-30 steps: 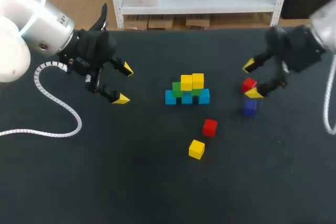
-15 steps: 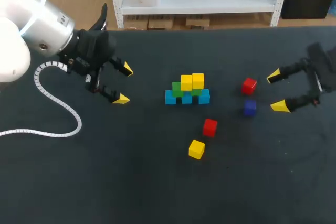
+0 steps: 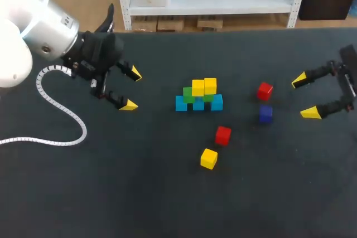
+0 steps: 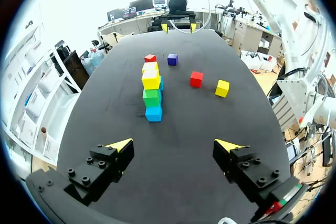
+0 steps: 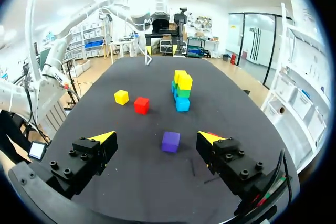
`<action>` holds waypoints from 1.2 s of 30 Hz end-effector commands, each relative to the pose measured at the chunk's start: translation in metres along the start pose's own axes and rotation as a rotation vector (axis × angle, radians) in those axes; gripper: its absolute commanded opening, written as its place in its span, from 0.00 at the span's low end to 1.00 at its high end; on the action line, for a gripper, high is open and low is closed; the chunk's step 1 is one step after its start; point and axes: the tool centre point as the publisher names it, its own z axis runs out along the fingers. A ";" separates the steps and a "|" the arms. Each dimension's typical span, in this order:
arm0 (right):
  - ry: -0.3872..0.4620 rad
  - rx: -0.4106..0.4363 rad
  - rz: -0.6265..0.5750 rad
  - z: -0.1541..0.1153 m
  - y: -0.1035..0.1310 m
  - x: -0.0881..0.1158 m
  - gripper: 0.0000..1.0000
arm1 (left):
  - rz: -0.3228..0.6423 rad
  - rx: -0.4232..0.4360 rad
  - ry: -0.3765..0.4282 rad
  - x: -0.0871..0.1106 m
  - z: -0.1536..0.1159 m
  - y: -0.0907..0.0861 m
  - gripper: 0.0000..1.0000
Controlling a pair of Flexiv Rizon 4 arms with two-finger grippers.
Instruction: Place the blue cubes, place green cubes on the blue cubes, place the yellow cubes on the green cubes, then place the red cubes on the yellow cubes, and place purple cube on the red cubes.
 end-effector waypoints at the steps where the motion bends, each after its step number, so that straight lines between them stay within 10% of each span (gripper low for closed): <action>1: 0.013 0.025 -0.010 -0.004 0.003 0.001 1.00 | 0.003 0.001 -0.002 0.001 0.000 0.001 1.00; 16: 0.042 0.001 -0.048 -0.004 -0.007 0.006 1.00 | 0.003 0.001 -0.002 0.001 0.000 0.001 1.00; 36: 0.042 0.001 -0.048 -0.004 -0.007 0.006 1.00 | 0.391 0.243 0.116 -0.052 0.061 -0.086 1.00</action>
